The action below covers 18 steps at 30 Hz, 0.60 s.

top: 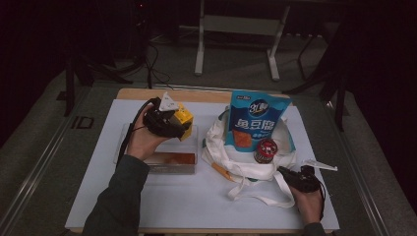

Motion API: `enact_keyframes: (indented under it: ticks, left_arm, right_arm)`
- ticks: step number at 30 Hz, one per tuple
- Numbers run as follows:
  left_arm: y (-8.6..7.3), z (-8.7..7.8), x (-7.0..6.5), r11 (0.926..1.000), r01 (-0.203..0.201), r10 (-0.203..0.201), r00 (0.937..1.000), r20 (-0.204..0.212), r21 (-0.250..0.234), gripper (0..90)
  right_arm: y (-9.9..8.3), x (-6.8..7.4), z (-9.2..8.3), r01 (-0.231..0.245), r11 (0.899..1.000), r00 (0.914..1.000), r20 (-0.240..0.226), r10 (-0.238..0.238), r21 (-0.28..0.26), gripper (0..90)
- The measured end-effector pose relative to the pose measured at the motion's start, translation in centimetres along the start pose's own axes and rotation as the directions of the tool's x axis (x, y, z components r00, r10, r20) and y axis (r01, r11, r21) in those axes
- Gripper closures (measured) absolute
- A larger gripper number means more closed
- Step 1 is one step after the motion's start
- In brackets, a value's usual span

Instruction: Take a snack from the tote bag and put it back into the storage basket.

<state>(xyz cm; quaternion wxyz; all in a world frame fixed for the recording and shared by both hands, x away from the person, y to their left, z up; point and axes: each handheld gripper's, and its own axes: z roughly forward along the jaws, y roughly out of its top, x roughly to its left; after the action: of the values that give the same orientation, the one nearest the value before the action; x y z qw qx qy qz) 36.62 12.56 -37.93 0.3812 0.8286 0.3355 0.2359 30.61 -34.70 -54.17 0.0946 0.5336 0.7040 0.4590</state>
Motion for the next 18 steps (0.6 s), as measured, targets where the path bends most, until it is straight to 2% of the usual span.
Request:
enact_keyframes:
  ticks: [10, 18]
  left_arm:
    - [-0.8, 0.0, 0.5, 0.9998, 0.021, -0.021, 0.9997, -0.012, 0.0, 28.8]
    - [-2.1, 0.1, 0.9, 0.9991, 0.036, -0.035, 0.9989, -0.03, 0.022, 28.8]
  right_arm:
    - [0.0, 0.0, 0.0, -0.002, 1.0, 1.0, 0.0, 0.002, -0.001, 71.8]
    - [0.0, 0.0, 0.0, 0.001, 1.0, 1.0, 0.001, -0.001, 0.0, 71.8]
